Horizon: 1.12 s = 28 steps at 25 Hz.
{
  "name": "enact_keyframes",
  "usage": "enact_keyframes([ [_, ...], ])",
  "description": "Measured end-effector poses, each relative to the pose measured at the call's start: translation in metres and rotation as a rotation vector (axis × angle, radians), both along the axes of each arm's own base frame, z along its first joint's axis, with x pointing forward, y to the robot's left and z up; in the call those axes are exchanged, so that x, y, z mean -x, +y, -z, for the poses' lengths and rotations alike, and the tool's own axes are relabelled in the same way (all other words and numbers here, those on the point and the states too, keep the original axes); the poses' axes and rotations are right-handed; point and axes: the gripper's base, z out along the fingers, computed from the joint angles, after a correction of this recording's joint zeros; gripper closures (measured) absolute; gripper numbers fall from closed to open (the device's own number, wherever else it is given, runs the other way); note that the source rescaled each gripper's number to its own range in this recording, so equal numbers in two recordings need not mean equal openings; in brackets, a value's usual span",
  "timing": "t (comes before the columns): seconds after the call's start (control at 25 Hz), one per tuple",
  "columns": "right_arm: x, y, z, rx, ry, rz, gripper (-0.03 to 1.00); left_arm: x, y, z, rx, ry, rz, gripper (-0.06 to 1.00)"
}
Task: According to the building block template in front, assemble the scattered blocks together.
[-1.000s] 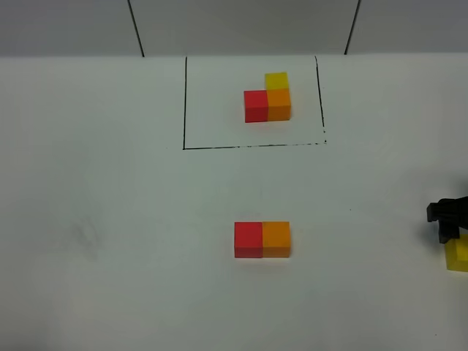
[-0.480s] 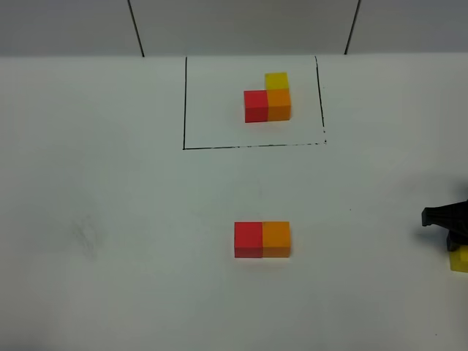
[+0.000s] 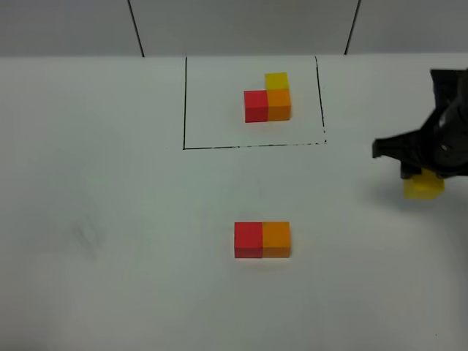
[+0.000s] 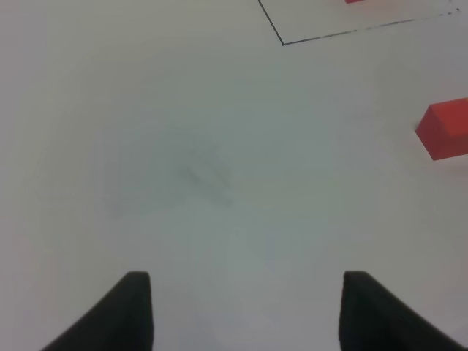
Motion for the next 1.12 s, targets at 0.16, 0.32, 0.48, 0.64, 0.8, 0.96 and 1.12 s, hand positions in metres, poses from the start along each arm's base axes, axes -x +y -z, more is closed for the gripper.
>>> enact_keyframes([
  [0.16,-0.018,0.052,-0.023,0.007,-0.058,-0.023,0.97,0.0,0.0,0.0,0.0,0.0,0.0,0.7],
  [0.32,-0.036,0.096,-0.003,0.031,-0.006,-0.04,0.97,0.0,0.0,0.0,0.0,0.0,0.0,0.7],
  [0.48,-0.046,0.13,0.029,0.067,0.062,-0.076,0.97,0.0,0.0,0.0,0.0,0.0,0.0,0.7],
  [0.64,-0.045,0.154,0.043,0.061,0.07,-0.117,0.97,0.0,0.0,0.0,0.0,0.0,0.0,0.7],
  [0.8,-0.047,0.163,0.051,0.033,0.049,-0.121,0.97,0.0,0.0,0.0,0.0,0.0,0.0,0.7],
  [0.96,-0.049,0.163,0.066,0.044,0.074,-0.113,0.97,0.0,0.0,0.0,0.0,0.0,0.0,0.7],
  [1.12,-0.049,0.165,0.074,0.03,0.086,-0.098,0.97,0.0,0.0,0.0,0.0,0.0,0.0,0.7],
])
